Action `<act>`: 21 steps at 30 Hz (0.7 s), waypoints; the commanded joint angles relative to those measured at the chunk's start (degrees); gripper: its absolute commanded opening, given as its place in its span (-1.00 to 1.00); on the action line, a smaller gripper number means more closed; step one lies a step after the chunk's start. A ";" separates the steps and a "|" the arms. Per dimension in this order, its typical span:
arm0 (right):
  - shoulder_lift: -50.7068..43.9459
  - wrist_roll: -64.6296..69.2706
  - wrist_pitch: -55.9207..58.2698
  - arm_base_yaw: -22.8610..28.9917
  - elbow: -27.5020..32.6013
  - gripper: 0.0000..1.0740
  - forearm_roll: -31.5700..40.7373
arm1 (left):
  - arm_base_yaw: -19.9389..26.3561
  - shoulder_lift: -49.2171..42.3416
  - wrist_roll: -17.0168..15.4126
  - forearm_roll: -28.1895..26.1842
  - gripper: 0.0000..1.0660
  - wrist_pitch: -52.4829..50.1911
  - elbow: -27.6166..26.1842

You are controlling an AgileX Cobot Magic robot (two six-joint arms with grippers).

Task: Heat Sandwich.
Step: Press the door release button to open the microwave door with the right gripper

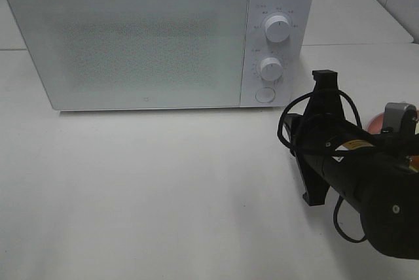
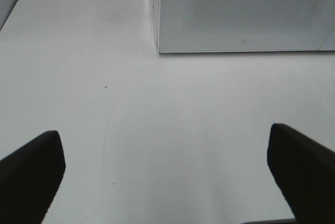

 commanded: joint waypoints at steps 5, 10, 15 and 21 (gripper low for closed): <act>2.29 0.40 2.46 -4.53 -3.38 -1.00 -5.56 | 0.17 -1.38 0.11 -0.17 0.92 0.06 0.17; 5.44 1.26 2.64 -6.65 -6.47 -1.00 -8.19 | 0.17 -1.38 0.11 -0.17 0.92 0.06 0.17; 8.54 1.78 3.95 -9.34 -9.28 -1.00 -11.17 | 0.17 -1.38 0.11 -0.17 0.92 0.06 0.17; 11.92 2.81 5.73 -12.89 -13.06 -1.00 -14.67 | 0.17 -1.38 0.11 -0.17 0.92 0.06 0.17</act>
